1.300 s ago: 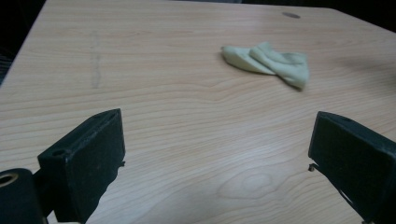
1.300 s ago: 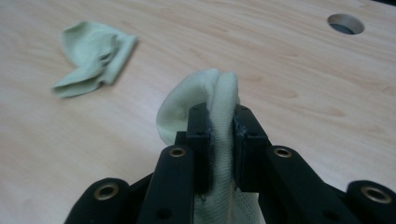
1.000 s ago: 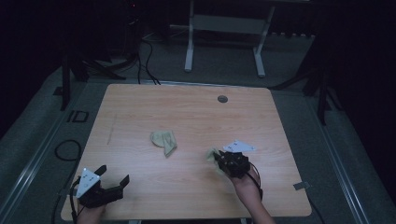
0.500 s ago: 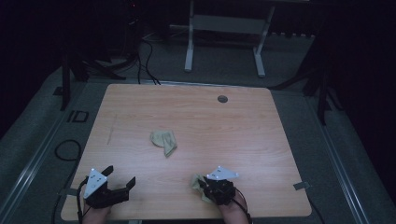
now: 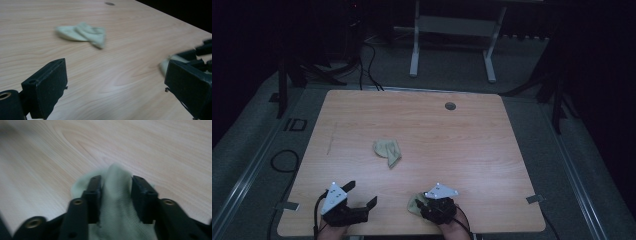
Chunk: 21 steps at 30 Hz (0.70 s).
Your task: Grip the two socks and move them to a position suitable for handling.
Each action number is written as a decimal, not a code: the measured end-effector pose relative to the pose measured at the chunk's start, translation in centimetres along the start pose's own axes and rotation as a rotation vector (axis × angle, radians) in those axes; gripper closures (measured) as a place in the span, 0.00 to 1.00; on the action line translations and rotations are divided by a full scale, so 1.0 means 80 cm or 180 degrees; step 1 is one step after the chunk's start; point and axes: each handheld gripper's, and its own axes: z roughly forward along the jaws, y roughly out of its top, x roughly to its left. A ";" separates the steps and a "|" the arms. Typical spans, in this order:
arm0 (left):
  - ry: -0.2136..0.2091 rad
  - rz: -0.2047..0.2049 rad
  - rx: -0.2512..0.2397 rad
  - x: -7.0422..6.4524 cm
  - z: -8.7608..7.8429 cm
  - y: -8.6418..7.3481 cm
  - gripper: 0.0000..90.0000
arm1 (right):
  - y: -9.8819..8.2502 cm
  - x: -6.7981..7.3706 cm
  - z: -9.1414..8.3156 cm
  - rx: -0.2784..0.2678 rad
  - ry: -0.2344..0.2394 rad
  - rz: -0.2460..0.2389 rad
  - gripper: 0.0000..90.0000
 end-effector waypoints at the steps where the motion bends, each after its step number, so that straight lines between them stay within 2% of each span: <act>1: -0.0047 0.0042 0.0036 -0.006 0.004 0.001 0.05 | 0.005 -0.002 -0.007 -0.0064 0.0029 -0.0002 0.58; 4: -0.0189 0.0131 0.0091 -0.023 0.016 0.003 0.07 | 0.024 -0.014 -0.036 -0.0263 0.0178 0.0011 0.56; 6: -0.0290 0.0181 0.0185 -0.033 0.026 0.006 0.08 | 0.033 -0.024 -0.053 -0.0347 0.0227 -0.0016 0.69; 8: -0.0345 0.0196 0.0272 -0.041 0.038 0.008 0.16 | 0.037 -0.030 -0.058 -0.0292 0.0213 -0.0141 0.77; 10: -0.0474 0.0186 0.0394 -0.048 0.050 0.010 0.18 | 0.034 -0.034 -0.051 -0.0167 0.0266 -0.0156 0.81; 12: -0.0545 0.0257 0.0537 -0.055 0.061 0.013 0.31 | 0.026 -0.034 -0.040 -0.0029 0.0296 -0.0189 0.82; 15: -0.0718 0.0248 0.0748 -0.063 0.078 0.015 0.45 | 0.014 -0.035 -0.022 0.0139 0.0364 -0.0152 0.81; 16: -0.0766 0.0242 0.0826 -0.065 0.084 0.015 0.46 | 0.011 -0.034 -0.018 0.0173 0.0378 -0.0147 0.81; 19: -0.0806 0.0276 0.0986 -0.071 0.098 0.014 0.51 | 0.006 -0.034 -0.011 0.0254 0.0422 -0.0161 0.79; 21: -0.0792 0.0344 0.1047 -0.074 0.103 0.013 0.58 | 0.005 -0.033 -0.009 0.0302 0.0397 -0.0229 0.78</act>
